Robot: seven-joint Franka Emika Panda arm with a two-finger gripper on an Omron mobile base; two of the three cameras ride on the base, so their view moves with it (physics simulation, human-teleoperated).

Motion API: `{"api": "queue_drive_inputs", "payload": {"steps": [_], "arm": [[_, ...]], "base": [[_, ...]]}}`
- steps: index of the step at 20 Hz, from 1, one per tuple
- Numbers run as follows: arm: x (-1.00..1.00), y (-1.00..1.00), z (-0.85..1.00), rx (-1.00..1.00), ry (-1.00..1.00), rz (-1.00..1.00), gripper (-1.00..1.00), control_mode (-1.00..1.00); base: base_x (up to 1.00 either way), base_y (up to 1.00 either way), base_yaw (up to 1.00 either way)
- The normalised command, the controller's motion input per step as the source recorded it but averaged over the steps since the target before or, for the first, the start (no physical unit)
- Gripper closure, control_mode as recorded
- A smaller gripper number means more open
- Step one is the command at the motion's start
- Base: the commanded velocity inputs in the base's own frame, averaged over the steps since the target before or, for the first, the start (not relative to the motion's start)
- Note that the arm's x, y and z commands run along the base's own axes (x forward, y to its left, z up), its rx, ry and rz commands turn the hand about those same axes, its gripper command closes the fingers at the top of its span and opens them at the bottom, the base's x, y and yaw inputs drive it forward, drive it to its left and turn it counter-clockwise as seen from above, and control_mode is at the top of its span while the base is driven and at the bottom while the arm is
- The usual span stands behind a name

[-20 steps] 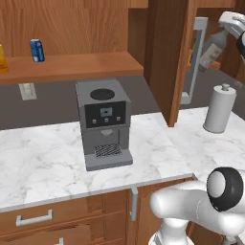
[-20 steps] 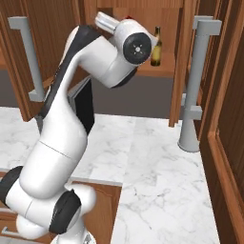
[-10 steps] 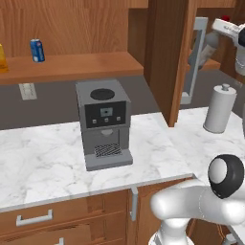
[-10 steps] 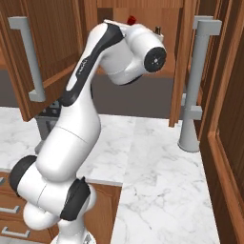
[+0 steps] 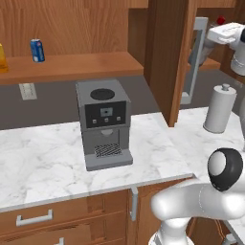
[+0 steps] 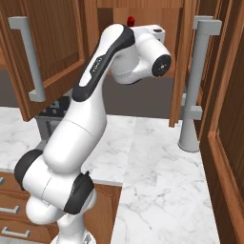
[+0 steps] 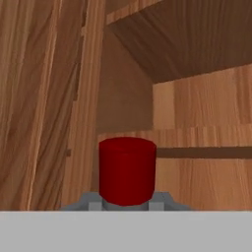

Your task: Sort all alcoholic drinks to one cabinet, and non-alcoholic drinks to the other.

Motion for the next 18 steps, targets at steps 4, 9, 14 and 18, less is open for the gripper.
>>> {"api": "queue_drive_inputs", "payload": {"steps": [4,9,14,18], "arm": [[0.01,0.0,0.0,-0.22,-0.11,0.0,1.0,-1.0],[0.01,0.0,0.0,-0.16,-0.03,0.0,1.0,-1.0],[0.18,0.1,0.0,-0.04,0.0,0.0,1.0,-1.0],[0.21,0.12,0.0,0.0,0.01,0.0,1.0,-1.0]], "base": [[0.0,0.0,0.0],[0.0,0.0,0.0],[0.0,0.0,0.0],[0.0,0.0,0.0]]}}
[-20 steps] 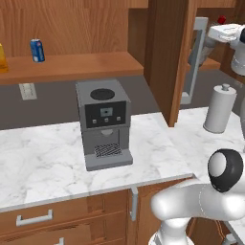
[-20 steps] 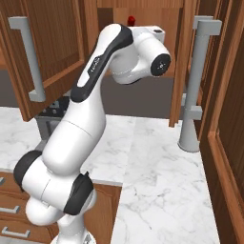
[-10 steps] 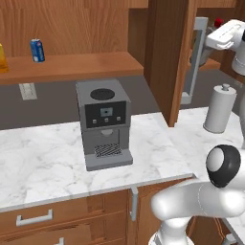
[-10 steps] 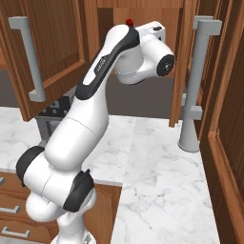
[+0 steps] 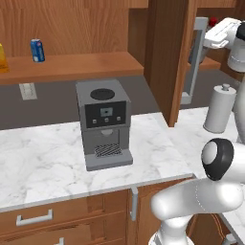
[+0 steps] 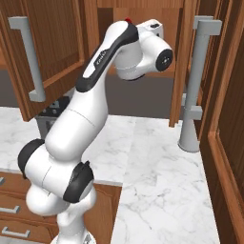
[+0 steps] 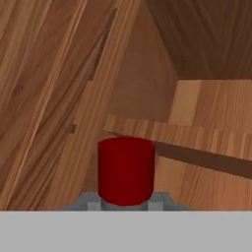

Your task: Sort all alcoholic drinks to one cabinet, and non-alcoholic drinks to the other.

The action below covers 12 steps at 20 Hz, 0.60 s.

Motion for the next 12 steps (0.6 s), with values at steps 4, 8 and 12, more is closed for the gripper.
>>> {"api": "queue_drive_inputs", "payload": {"steps": [4,8,12], "arm": [[0.2,0.03,0.0,0.0,0.04,0.0,1.0,-1.0],[0.25,0.0,-0.01,0.0,0.05,0.0,1.0,-1.0],[0.14,0.03,-0.01,0.01,0.03,0.01,1.0,-1.0]], "base": [[0.0,0.0,0.0],[0.0,0.0,0.0],[0.0,0.0,0.0]]}}
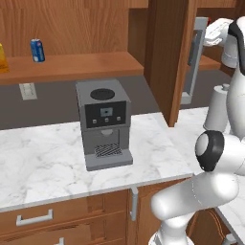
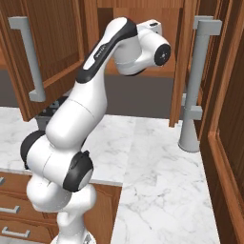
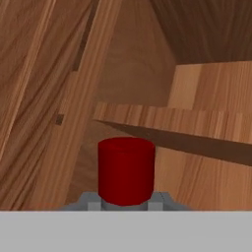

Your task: Sort all alcoholic drinks to one cabinet, and non-alcoholic drinks to the other.

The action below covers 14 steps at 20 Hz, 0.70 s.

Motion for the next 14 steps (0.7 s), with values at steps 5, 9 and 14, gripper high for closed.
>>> {"api": "queue_drive_inputs", "payload": {"steps": [5,9,14], "arm": [[0.06,0.06,0.0,0.05,0.01,0.03,1.0,-1.0],[0.02,0.0,0.0,0.07,0.0,0.06,1.0,-1.0],[0.06,0.03,-0.03,0.07,0.0,0.07,1.0,-1.0]], "base": [[0.0,0.0,0.0],[0.0,0.0,0.0],[0.0,0.0,0.0]]}}
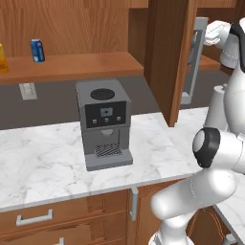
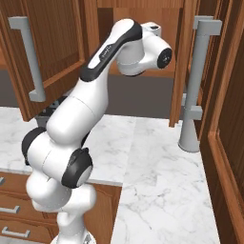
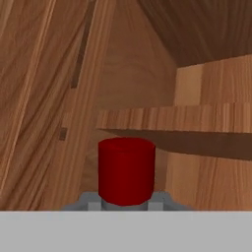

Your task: Sort all alcoholic drinks to one cabinet, and non-alcoholic drinks to the other.

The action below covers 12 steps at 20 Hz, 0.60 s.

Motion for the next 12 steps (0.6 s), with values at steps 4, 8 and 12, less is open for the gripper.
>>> {"api": "queue_drive_inputs", "payload": {"steps": [4,8,12], "arm": [[0.15,0.13,-0.04,0.05,0.0,0.05,1.0,-1.0],[0.22,0.18,-0.03,0.05,0.0,0.04,1.0,-1.0],[0.31,0.13,-0.01,0.04,0.0,0.02,1.0,-1.0]], "base": [[0.0,0.0,0.0],[0.0,0.0,0.0],[0.0,0.0,0.0]]}}
